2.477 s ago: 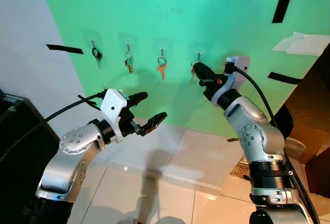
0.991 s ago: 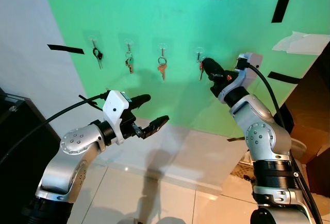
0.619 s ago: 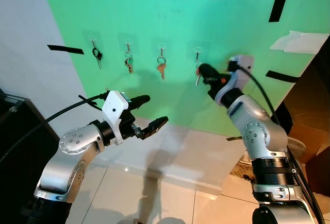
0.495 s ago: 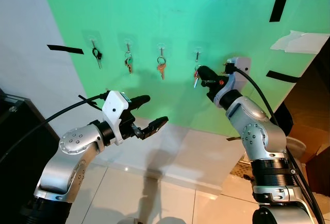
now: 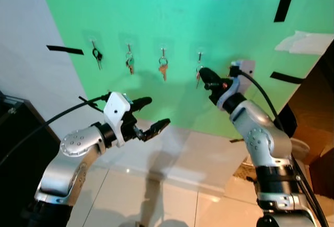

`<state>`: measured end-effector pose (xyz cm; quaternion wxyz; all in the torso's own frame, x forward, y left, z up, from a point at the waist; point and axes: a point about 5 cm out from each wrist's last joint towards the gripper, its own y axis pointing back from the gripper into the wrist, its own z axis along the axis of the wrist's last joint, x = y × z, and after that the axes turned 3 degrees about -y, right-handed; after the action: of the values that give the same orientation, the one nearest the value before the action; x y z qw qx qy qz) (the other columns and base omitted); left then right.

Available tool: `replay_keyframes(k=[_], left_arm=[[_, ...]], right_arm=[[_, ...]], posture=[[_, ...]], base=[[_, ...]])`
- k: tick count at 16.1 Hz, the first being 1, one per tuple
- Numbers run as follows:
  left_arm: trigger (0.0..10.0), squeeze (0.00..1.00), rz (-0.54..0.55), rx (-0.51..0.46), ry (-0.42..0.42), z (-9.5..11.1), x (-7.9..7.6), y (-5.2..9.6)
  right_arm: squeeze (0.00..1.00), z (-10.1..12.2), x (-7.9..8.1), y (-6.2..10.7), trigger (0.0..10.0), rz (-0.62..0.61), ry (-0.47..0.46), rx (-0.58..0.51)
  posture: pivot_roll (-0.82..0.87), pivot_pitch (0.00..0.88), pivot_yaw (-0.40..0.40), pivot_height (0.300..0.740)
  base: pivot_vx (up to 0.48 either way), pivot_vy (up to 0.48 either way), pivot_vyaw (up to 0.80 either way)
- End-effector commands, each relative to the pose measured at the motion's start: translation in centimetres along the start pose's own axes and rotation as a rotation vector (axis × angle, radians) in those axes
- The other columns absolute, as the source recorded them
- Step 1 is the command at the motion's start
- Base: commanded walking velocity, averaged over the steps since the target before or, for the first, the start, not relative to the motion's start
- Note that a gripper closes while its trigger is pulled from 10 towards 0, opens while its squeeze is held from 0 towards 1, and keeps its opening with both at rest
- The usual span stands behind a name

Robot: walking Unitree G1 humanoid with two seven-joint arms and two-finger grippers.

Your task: Hang keys on a hook

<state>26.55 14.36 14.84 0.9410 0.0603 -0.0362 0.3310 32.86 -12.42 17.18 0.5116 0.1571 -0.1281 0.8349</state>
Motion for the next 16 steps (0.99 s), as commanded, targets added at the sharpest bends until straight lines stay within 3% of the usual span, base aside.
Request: replay_keyframes(k=[1,5,11,16], left_arm=[[10.0,0.0,-0.014,-0.011,-0.013,0.4,-0.3,-0.1],[10.0,0.0,-0.02,-0.011,-0.009,0.4,-0.3,-0.1],[10.0,0.0,-0.02,-0.012,-0.009,0.4,-0.3,-0.2],[10.0,0.0,-0.023,-0.011,-0.01,0.4,-0.3,-0.2]], right_arm=[[0.0,0.7,0.2,0.2,10.0,0.023,0.0,-0.027],[0.0,1.5,1.0,0.7,10.0,0.11,-0.013,-0.048],[0.0,1.9,-0.2,-0.2,10.0,-0.019,-0.055,-0.056],[0.0,1.8,-0.4,-0.6,10.0,-0.051,-0.067,-0.039]], posture=[[0.03,0.0,0.029,0.74],[0.03,0.0,0.031,0.74],[0.03,0.0,0.027,0.74],[0.03,0.0,0.029,0.74]], base=[[0.0,0.0,0.0],[0.0,0.0,0.0],[0.0,0.0,0.0],[0.0,0.0,0.0]])
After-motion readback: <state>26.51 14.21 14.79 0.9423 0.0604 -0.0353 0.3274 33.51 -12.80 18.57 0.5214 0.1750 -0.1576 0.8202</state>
